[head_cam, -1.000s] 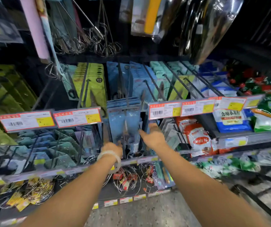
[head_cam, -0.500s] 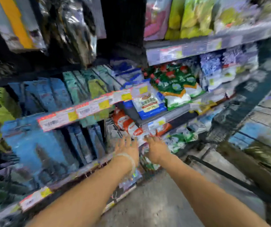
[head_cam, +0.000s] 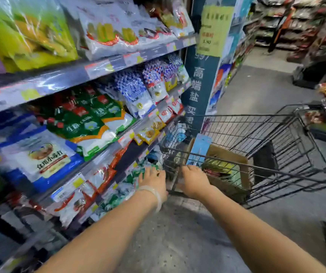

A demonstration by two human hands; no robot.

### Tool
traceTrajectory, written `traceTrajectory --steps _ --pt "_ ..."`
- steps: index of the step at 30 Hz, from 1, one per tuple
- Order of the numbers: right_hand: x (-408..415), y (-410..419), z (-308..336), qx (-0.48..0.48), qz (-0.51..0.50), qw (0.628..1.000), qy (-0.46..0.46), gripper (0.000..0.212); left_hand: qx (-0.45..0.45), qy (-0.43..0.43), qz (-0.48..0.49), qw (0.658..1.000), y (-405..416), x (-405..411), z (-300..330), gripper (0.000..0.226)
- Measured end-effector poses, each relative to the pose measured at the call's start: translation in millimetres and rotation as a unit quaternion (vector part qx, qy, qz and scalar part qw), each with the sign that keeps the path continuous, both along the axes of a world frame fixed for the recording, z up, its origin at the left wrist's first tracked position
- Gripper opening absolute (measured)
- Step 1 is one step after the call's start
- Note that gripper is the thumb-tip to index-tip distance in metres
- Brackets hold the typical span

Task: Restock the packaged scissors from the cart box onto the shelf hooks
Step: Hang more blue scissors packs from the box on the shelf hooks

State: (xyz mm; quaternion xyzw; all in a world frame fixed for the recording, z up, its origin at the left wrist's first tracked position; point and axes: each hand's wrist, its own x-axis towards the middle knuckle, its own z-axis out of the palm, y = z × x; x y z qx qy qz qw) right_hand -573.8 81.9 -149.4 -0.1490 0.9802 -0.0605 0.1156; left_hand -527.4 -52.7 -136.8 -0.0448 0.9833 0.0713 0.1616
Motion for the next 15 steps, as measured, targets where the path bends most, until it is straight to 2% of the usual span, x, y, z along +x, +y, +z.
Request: traceTrajectory --steps 7,15 --pt "-73 44 -25 -0.009 -0.063 0.998 -0.011 0.045 -0.002 -0.024 -0.068 0.997 44 -100 -18 0.072" --pt "-225 75 -32 -0.01 -0.135 0.99 -0.027 0.047 -0.017 -0.023 -0.125 0.992 54 -267 -31 0.066"
